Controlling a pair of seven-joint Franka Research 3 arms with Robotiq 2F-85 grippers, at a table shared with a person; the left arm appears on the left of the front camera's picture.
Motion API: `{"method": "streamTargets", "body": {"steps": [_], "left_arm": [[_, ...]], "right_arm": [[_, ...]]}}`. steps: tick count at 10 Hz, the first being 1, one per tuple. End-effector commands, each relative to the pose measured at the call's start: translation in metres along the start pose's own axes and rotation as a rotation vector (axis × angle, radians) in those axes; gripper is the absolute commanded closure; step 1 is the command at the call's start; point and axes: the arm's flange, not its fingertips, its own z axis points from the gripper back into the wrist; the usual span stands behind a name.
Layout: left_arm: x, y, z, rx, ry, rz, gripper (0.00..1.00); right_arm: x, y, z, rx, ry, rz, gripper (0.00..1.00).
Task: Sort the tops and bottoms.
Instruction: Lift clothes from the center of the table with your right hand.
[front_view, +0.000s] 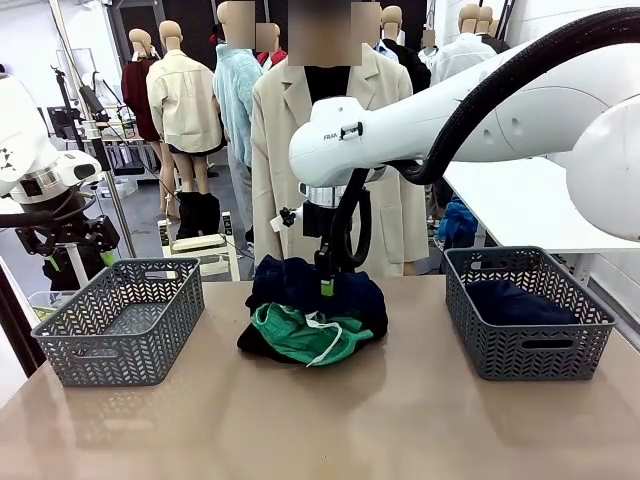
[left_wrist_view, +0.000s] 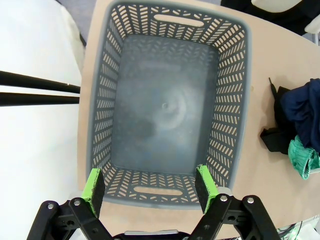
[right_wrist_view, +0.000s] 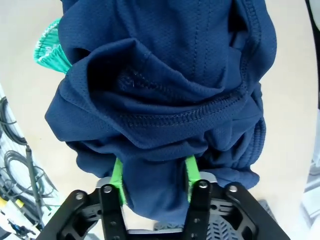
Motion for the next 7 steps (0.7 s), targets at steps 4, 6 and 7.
{"method": "streamTargets", "body": {"steps": [4, 6, 7], "left_arm": [[0.002, 0.002, 0.002, 0.018, 0.002, 0.005, 0.06], [0.002, 0.002, 0.002, 0.018, 0.002, 0.005, 0.06], [0.002, 0.002, 0.002, 0.018, 0.002, 0.005, 0.06]], "right_arm": [[-0.008, 0.010, 0.003, -0.040, 0.006, 0.030, 1.00], [-0.012, 0.013, 0.016, -0.065, -0.013, 0.029, 1.00], [-0.016, 0.014, 0.027, -0.101, -0.038, 0.009, 1.00]]}}
